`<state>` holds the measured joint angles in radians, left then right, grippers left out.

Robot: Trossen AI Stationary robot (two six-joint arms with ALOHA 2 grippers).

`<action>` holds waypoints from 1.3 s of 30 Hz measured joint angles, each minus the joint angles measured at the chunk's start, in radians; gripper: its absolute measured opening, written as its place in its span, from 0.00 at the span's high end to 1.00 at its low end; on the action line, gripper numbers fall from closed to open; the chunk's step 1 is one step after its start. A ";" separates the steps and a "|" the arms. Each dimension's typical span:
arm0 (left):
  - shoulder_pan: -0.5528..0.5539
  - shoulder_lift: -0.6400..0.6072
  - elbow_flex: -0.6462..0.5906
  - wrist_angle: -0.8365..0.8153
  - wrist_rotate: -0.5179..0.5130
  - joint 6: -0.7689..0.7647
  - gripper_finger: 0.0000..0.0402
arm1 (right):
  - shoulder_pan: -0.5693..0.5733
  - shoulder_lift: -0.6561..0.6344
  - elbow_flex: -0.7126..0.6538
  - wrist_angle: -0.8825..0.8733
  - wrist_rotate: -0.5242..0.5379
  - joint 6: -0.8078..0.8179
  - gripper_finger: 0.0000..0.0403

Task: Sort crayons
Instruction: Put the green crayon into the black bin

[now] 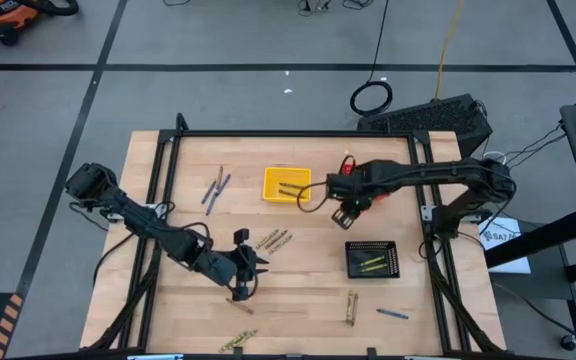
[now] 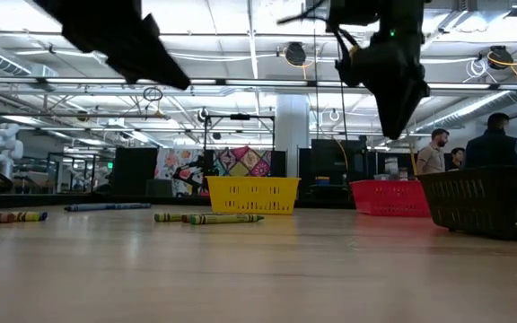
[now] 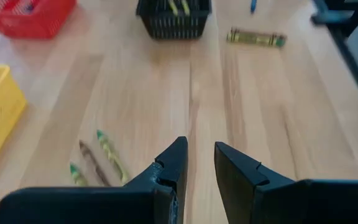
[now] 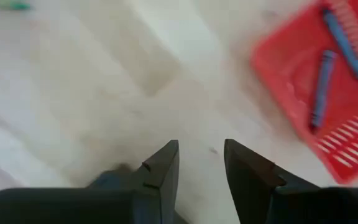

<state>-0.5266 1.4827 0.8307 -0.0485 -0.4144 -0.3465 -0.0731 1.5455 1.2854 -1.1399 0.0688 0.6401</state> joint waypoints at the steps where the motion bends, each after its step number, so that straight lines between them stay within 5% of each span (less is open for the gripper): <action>1: -0.003 0.000 0.000 -0.016 0.000 -0.013 0.79 | 0.016 0.000 0.000 0.027 -0.012 -0.007 0.71; 14: -0.034 0.000 0.000 -0.039 0.003 -0.042 0.79 | 0.121 0.002 0.000 0.617 -0.130 -0.335 0.71; 39: -0.043 0.000 0.001 -0.162 0.099 -0.153 0.79 | 0.149 0.299 0.000 0.943 -0.176 -0.661 0.71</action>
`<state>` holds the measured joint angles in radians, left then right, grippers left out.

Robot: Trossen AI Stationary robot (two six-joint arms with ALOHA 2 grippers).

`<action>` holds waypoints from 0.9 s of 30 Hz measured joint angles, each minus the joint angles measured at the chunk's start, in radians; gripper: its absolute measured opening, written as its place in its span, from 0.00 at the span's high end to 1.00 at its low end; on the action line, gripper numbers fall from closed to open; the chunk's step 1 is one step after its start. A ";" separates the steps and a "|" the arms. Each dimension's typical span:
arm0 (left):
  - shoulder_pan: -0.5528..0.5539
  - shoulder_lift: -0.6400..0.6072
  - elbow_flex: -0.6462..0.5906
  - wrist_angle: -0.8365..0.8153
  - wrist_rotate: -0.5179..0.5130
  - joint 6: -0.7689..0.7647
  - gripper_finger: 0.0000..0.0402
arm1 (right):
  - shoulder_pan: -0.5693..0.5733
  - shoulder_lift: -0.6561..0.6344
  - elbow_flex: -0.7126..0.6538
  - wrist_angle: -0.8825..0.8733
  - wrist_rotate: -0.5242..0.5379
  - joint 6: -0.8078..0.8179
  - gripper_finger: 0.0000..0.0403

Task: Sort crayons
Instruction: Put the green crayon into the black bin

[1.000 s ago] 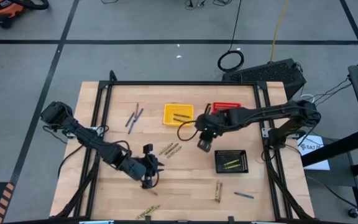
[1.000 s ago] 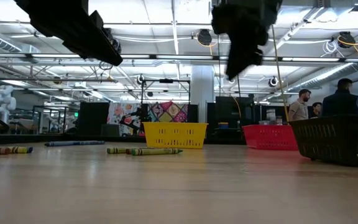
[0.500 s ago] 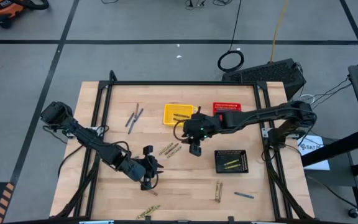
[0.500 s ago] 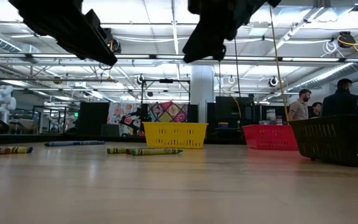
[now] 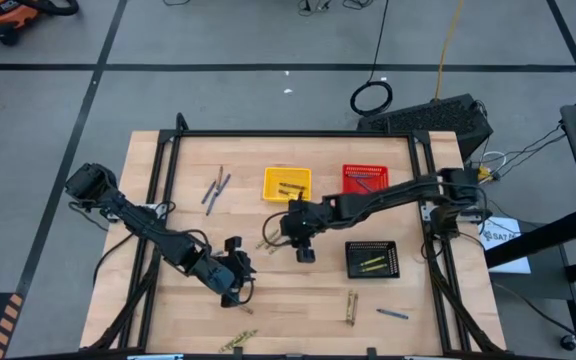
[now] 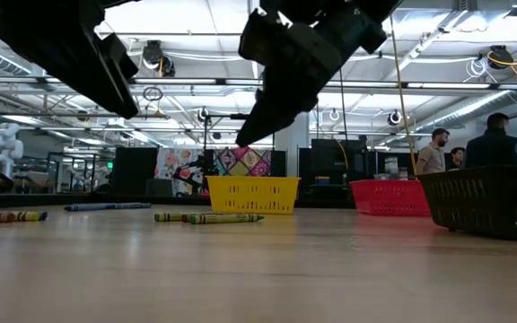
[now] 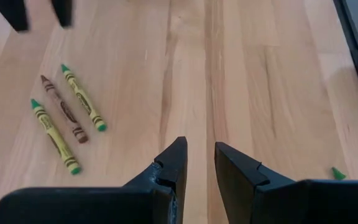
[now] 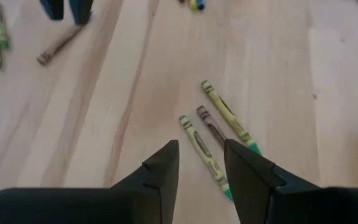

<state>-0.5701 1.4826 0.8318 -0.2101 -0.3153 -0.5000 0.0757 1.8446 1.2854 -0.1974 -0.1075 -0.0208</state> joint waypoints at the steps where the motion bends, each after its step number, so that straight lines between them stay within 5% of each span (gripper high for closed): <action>1: 0.000 0.000 0.000 -0.001 0.000 -0.001 0.79 | 0.004 0.009 0.000 0.011 0.000 -0.019 0.71; 13: 0.000 0.000 0.000 0.000 0.000 -0.019 0.79 | 0.012 0.108 0.000 0.069 -0.002 -0.182 0.71; 27: 0.000 0.000 0.000 0.001 0.000 -0.019 0.79 | -0.016 0.135 0.000 0.069 -0.003 -0.152 0.71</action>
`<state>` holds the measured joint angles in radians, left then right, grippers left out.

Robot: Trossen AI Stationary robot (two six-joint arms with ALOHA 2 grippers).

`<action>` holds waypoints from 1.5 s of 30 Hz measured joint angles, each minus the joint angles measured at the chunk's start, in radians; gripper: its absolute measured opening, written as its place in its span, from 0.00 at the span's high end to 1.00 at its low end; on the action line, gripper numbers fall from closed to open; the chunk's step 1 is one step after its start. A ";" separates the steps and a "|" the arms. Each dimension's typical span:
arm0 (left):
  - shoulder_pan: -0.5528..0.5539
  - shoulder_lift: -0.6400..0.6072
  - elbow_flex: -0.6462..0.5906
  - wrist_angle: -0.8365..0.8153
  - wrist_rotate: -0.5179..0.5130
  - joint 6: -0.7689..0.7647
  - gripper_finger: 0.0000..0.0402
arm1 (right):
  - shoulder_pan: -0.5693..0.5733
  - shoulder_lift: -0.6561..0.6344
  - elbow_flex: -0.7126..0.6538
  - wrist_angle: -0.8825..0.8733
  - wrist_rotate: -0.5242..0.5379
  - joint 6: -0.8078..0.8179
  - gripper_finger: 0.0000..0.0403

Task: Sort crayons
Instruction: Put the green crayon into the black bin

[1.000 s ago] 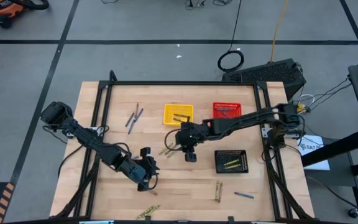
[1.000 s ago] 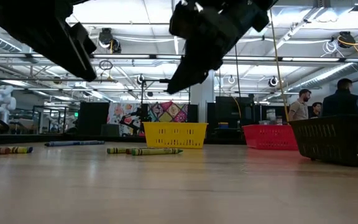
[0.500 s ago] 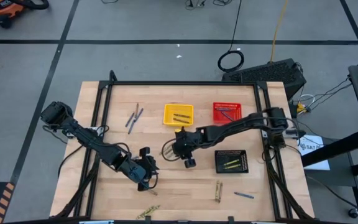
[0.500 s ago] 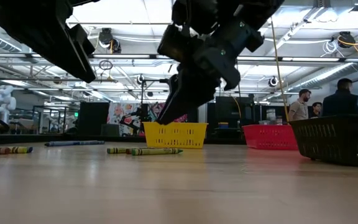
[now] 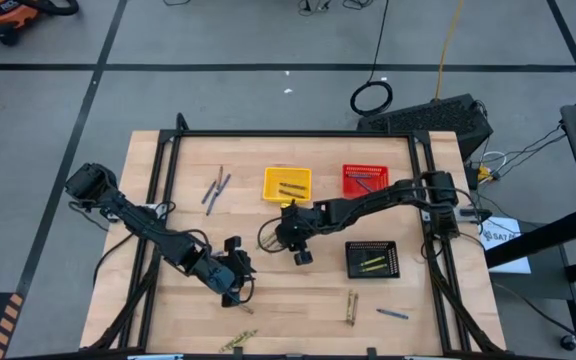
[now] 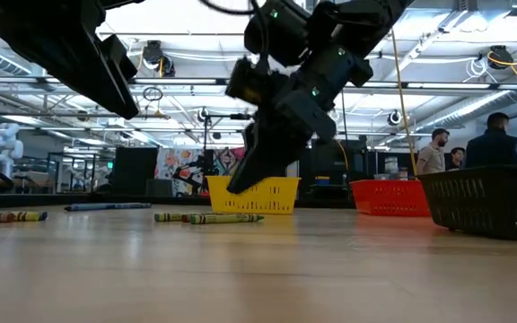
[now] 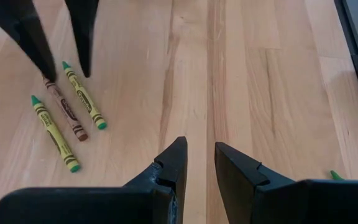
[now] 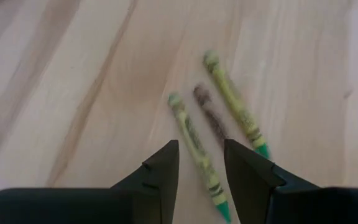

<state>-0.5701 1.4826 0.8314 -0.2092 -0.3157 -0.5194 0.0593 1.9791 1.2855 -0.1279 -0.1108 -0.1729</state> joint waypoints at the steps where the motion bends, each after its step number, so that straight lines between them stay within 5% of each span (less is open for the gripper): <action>1: 0.000 0.000 0.000 0.000 0.000 0.000 0.79 | 0.000 0.005 0.000 -0.009 -0.001 0.001 0.71; 32: 0.000 0.000 -0.001 -0.011 -0.001 0.000 0.79 | -0.005 0.076 0.002 -0.016 0.003 -0.013 0.71; 45: 0.000 -0.001 -0.001 -0.017 0.000 0.000 0.79 | -0.007 0.083 0.004 -0.085 -0.047 0.003 0.84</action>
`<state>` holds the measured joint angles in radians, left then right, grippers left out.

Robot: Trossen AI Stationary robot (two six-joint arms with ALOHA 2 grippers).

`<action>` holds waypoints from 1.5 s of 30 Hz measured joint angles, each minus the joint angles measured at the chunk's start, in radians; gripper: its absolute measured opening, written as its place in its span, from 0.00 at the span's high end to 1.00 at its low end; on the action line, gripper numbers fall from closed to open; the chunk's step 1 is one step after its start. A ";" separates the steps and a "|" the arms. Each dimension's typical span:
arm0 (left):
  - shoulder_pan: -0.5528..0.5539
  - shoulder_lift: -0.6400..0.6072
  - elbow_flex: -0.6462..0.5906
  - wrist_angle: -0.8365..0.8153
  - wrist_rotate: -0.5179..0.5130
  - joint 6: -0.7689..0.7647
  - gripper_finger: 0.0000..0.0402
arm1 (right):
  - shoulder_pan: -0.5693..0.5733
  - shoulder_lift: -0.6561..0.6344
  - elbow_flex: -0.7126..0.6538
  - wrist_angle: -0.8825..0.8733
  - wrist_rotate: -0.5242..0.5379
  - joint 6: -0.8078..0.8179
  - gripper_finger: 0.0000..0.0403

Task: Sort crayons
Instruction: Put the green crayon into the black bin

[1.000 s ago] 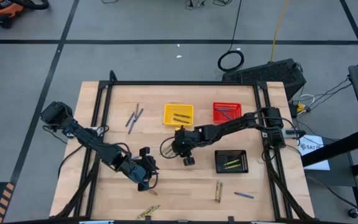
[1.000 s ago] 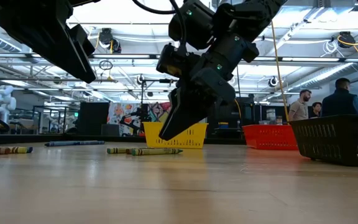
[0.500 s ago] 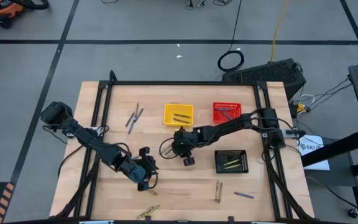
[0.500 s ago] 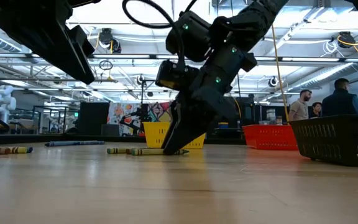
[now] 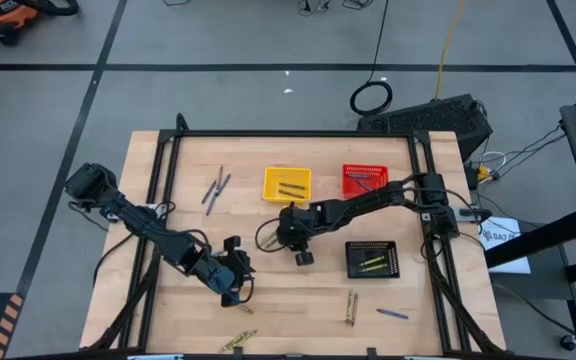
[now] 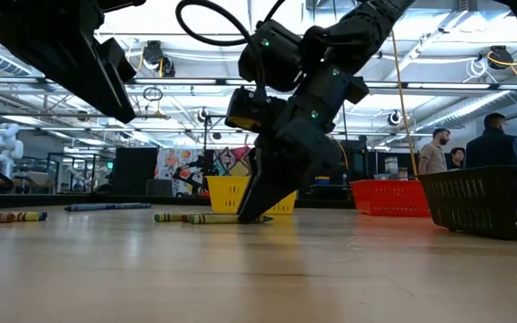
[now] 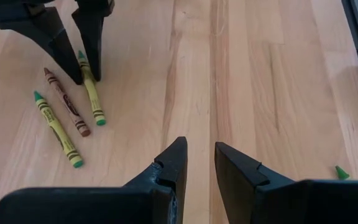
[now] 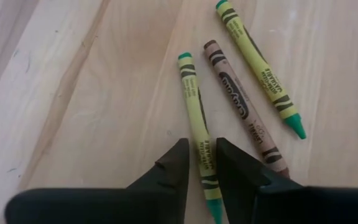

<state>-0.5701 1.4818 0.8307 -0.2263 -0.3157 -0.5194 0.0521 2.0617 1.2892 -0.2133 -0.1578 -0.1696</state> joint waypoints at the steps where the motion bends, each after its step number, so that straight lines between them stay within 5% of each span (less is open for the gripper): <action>1: 0.000 0.000 0.000 -0.001 0.000 0.000 0.79 | 0.000 0.000 0.000 -0.003 -0.006 0.000 0.86; 9: 0.000 0.000 0.000 0.000 0.000 0.000 0.79 | 0.000 0.002 -0.002 -0.026 -0.050 0.054 0.98; 21: 0.000 0.000 0.000 -0.001 0.001 0.001 0.79 | 0.002 -0.019 -0.004 -0.048 -0.080 0.168 1.00; 45: 0.000 0.000 0.000 -0.009 0.002 0.001 0.79 | 0.094 -0.413 -0.006 -0.473 -0.074 0.258 1.00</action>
<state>-0.5701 1.4822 0.8307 -0.2352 -0.3142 -0.5186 0.1458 1.6488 1.2831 -0.6864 -0.2313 0.0886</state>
